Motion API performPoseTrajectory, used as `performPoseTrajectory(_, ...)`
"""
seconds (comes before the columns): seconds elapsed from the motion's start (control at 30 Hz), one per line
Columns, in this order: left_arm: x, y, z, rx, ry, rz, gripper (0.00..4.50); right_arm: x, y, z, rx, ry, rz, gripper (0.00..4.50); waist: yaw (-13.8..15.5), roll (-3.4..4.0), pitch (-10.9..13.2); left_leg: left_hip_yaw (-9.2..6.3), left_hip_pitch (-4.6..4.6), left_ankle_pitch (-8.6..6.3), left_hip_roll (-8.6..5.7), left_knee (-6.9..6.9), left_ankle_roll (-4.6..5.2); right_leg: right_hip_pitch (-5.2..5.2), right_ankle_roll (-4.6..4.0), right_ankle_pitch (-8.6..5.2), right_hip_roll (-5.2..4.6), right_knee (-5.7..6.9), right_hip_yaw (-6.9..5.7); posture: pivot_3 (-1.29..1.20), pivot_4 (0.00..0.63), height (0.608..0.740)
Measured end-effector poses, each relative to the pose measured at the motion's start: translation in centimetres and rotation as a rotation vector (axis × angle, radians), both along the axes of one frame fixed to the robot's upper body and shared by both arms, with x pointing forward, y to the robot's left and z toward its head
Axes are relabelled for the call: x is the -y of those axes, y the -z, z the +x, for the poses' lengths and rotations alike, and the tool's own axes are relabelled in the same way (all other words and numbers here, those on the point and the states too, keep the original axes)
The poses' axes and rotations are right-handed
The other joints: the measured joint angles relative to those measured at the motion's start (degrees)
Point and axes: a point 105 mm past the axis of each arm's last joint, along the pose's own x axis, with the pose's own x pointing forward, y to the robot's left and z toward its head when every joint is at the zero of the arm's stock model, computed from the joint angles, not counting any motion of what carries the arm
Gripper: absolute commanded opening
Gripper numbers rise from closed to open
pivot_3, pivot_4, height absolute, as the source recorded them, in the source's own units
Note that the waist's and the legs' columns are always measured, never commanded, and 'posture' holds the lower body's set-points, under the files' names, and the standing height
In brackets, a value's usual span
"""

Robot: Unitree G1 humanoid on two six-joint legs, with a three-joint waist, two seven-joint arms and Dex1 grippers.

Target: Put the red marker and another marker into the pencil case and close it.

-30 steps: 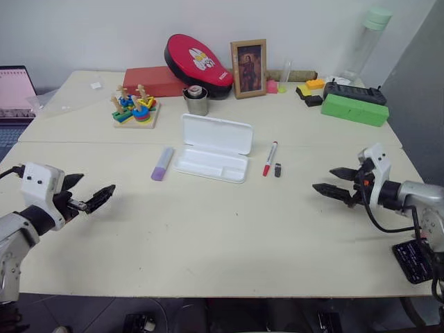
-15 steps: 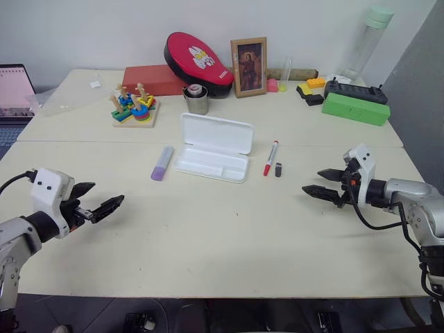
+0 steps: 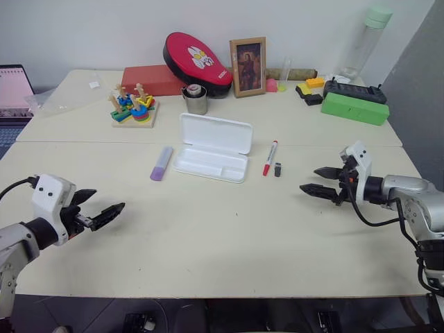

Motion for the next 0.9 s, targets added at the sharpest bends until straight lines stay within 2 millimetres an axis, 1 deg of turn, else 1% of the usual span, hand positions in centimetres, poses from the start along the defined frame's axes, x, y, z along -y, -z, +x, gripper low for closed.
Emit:
performPoseTrajectory(0.03, 0.4, 0.0, 0.0, 0.001, 0.017, 0.002, 4.50, -1.0, -0.4, 0.0, 0.014, -0.030, 0.019, 4.48, -0.1, 0.00, 0.0, 0.01, 0.01, 0.00, 0.00, 0.01, 0.00, 0.00, 0.02, 0.01, 0.00, 0.01, 0.01, 0.00, 0.150, 0.740)
performPoseTrajectory(0.07, 1.4, -0.1, 0.2, 0.007, 0.056, 0.003, 4.50, -2.7, -1.0, 0.1, 0.037, -0.082, 0.049, 4.48, -0.2, 0.00, 0.0, 0.01, 0.03, 0.00, 0.01, 0.02, 0.00, 0.00, 0.04, 0.03, 0.01, 0.03, 0.04, 0.00, 0.150, 0.740)
performPoseTrajectory(0.1, 2.7, 0.0, 0.5, 0.021, 0.095, -0.011, 4.50, -4.9, -1.2, 0.4, 0.054, -0.128, 0.068, 4.48, -0.3, 0.01, 0.0, 0.03, 0.07, 0.00, 0.02, 0.04, 0.00, 0.04, 0.09, 0.06, 0.03, 0.03, 0.07, 0.00, 0.150, 0.740)
performPoseTrajectory(0.13, 4.6, 0.1, 1.0, 0.038, 0.150, -0.034, 4.50, -7.5, -1.2, 0.7, 0.071, -0.176, 0.068, 4.48, -0.3, 0.01, 0.0, 0.04, 0.08, 0.01, 0.02, 0.04, 0.00, 0.04, 0.12, 0.08, 0.04, 0.06, 0.09, 0.00, 0.150, 0.740)
performPoseTrajectory(0.17, 5.4, 0.1, 1.1, 0.041, 0.171, -0.043, 4.50, -8.5, -1.1, 0.7, 0.074, -0.196, 0.065, 4.48, -0.3, 0.01, 0.0, 0.04, 0.09, 0.01, 0.02, 0.05, 0.00, 0.04, 0.14, 0.10, 0.06, 0.06, 0.11, 0.00, 0.150, 0.740)
performPoseTrajectory(0.2, 7.4, 0.4, 1.4, 0.045, 0.231, -0.062, 4.50, -11.0, -0.5, 0.6, 0.076, -0.255, 0.050, 4.48, -0.2, 0.00, 0.0, 0.04, 0.05, 0.01, 0.02, 0.06, -0.01, 0.04, 0.14, 0.12, 0.06, 0.04, 0.12, 0.00, 0.150, 0.740)
performPoseTrajectory(0.23, 8.3, 0.5, 1.6, 0.048, 0.254, -0.075, 4.50, -12.3, -0.2, 0.9, 0.078, -0.272, 0.038, 4.48, -0.1, 0.00, 0.0, 0.05, 0.04, 0.01, 0.00, 0.07, -0.01, 0.05, -0.05, 0.24, 0.05, 0.04, 0.14, 0.00, 0.150, 0.740)
performPoseTrajectory(0.33, 10.6, 0.2, 2.0, 0.069, 0.316, -0.095, 4.50, -15.0, 0.3, 1.5, 0.093, -0.317, 0.004, 4.48, 0.2, -0.01, 0.0, 0.02, 0.00, 0.02, 0.00, 0.06, -0.01, 0.03, -0.09, 0.28, 0.06, 0.02, 0.10, 0.00, 0.150, 0.740)
performPoseTrajectory(0.37, 11.8, -0.2, 2.2, 0.087, 0.346, -0.107, 4.50, -16.1, 0.7, 2.1, 0.103, -0.327, -0.023, 4.48, 0.2, -0.03, 0.0, 0.02, 0.01, 0.02, 0.01, 0.07, -0.01, 0.04, -0.09, 0.28, 0.06, 0.02, 0.10, 0.00, 0.150, 0.740)
performPoseTrajectory(0.47, 13.6, -0.8, 2.3, 0.115, 0.394, -0.120, 4.50, -17.6, 2.1, 3.0, 0.106, -0.332, -0.091, 4.48, 0.1, -0.03, 0.0, 0.02, 0.02, 0.02, 0.01, 0.07, -0.01, 0.04, -0.10, 0.29, 0.06, 0.04, 0.11, 0.00, 0.150, 0.740)
performPoseTrajectory(0.53, 14.2, -0.9, 2.2, 0.117, 0.406, -0.133, 4.50, -17.8, 3.2, 3.7, 0.101, -0.324, -0.148, 4.48, 0.0, -0.02, 0.0, 0.02, 0.02, 0.02, 0.01, 0.07, -0.01, 0.04, -0.11, 0.29, 0.07, 0.05, 0.10, 0.00, 0.150, 0.740)
performPoseTrajectory(0.6, 14.5, -1.1, 2.2, 0.132, 0.402, -0.138, 4.50, -17.6, 4.2, 4.4, 0.092, -0.312, -0.202, 4.48, -0.1, -0.03, 0.0, 0.01, 0.02, 0.02, 0.01, 0.07, -0.01, 0.04, -0.11, 0.29, 0.07, 0.06, 0.09, 0.00, 0.150, 0.740)
performPoseTrajectory(0.63, 14.6, -1.2, 2.2, 0.136, 0.402, -0.139, 4.50, -17.7, 4.4, 4.6, 0.097, -0.314, -0.214, 4.12, -0.1, -0.02, 0.0, 0.02, 0.03, 0.02, 0.01, 0.07, -0.01, 0.04, -0.11, 0.29, 0.07, 0.06, 0.11, 0.00, 0.150, 0.740)
performPoseTrajectory(0.67, 14.7, -1.3, 2.2, 0.141, 0.402, -0.142, 4.50, -17.9, 4.4, 4.9, 0.102, -0.312, -0.228, 4.04, -0.1, -0.02, 0.0, 0.02, 0.05, 0.02, 0.01, 0.07, -0.01, 0.04, -0.11, 0.29, 0.07, 0.07, 0.11, 0.00, 0.150, 0.740)
performPoseTrajectory(0.73, 14.9, -1.4, 2.2, 0.149, 0.395, -0.162, 4.50, -18.1, 4.3, 5.5, 0.121, -0.298, -0.253, 3.49, -0.1, -0.03, 0.0, 0.02, 0.08, 0.02, 0.01, 0.07, -0.01, 0.09, -0.11, 0.29, 0.07, 0.09, 0.11, 0.00, 0.150, 0.740)
performPoseTrajectory(0.77, 14.9, -1.4, 2.2, 0.148, 0.394, -0.164, 4.50, -18.1, 4.4, 5.7, 0.127, -0.292, -0.259, 3.29, -0.1, -0.03, 0.0, 0.02, 0.09, 0.02, 0.01, 0.08, -0.01, 0.10, -0.11, 0.29, 0.07, 0.09, 0.11, 0.00, 0.150, 0.740)
performPoseTrajectory(0.8, 14.8, -1.4, 2.3, 0.148, 0.389, -0.164, 4.50, -18.0, 4.4, 5.9, 0.130, -0.286, -0.252, 2.97, -0.1, -0.03, 0.0, 0.02, 0.11, 0.02, 0.01, 0.08, -0.01, 0.12, -0.11, 0.29, 0.07, 0.09, 0.11, 0.00, 0.150, 0.740)
performPoseTrajectory(0.9, 14.7, -1.4, 2.3, 0.149, 0.381, -0.164, 4.50, -18.0, 4.4, 6.1, 0.138, -0.274, -0.236, 2.37, -0.1, -0.03, 0.0, 0.02, 0.12, 0.02, 0.01, 0.08, 0.00, 0.12, -0.11, 0.29, 0.07, 0.10, 0.12, 0.00, 0.150, 0.740)
